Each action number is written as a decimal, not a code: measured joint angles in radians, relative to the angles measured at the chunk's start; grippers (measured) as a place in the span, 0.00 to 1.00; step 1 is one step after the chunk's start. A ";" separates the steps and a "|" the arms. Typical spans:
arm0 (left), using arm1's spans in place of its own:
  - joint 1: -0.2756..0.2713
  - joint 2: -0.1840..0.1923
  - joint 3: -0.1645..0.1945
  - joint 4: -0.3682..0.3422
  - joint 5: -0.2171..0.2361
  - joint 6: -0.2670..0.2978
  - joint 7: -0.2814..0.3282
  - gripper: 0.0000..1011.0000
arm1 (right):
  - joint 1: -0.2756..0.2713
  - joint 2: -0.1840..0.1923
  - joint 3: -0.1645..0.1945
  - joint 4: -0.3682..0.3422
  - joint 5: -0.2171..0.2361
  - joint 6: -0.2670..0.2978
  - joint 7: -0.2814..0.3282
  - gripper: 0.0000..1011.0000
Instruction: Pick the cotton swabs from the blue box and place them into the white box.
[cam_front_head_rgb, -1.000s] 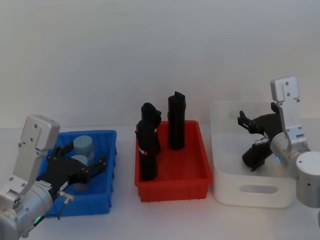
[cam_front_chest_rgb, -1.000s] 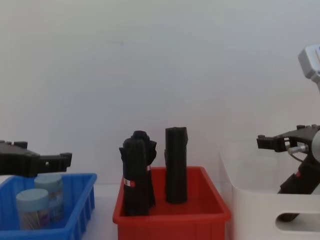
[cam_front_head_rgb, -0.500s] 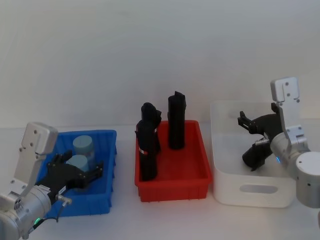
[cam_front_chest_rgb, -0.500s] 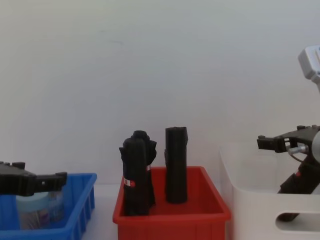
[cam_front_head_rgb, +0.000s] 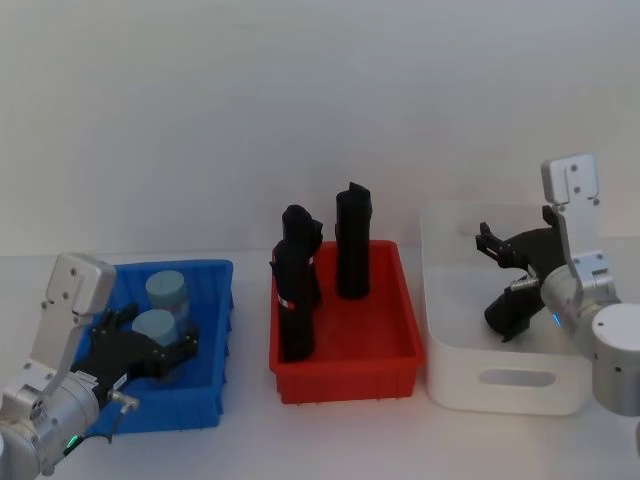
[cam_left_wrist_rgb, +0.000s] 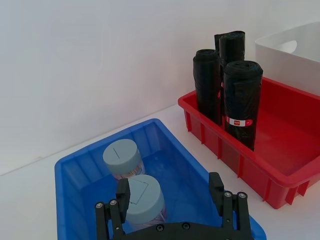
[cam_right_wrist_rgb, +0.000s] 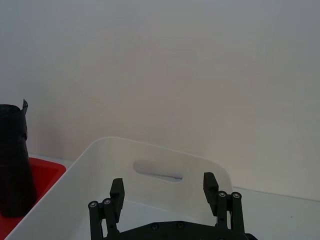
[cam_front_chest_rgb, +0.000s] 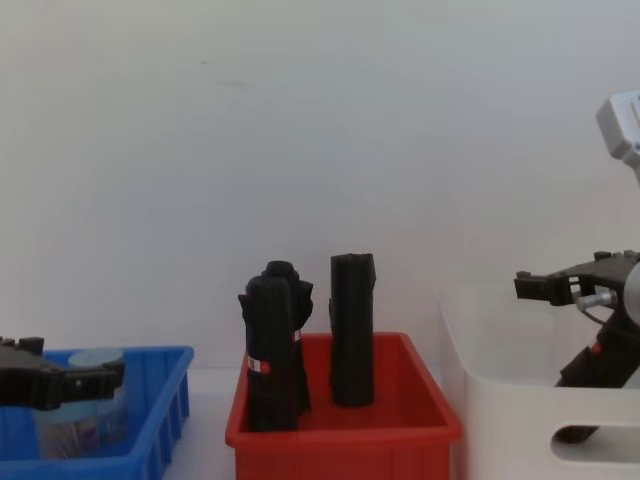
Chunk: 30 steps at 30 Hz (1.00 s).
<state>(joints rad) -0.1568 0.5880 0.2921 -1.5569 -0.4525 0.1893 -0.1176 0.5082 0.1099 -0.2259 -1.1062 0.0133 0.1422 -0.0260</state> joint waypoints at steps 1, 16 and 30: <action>-0.001 -0.001 0.000 0.003 0.002 -0.002 -0.002 0.99 | 0.000 0.000 0.000 0.000 0.000 0.000 0.000 0.99; -0.003 -0.024 0.011 0.024 -0.008 0.008 -0.033 0.99 | 0.000 0.000 0.000 0.000 0.000 0.000 0.000 0.99; -0.016 -0.038 0.008 0.060 -0.018 0.018 -0.022 0.99 | 0.000 0.000 0.000 0.000 0.000 0.000 0.000 0.99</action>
<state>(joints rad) -0.1732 0.5504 0.2996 -1.4965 -0.4703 0.2071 -0.1394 0.5082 0.1099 -0.2259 -1.1063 0.0134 0.1421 -0.0259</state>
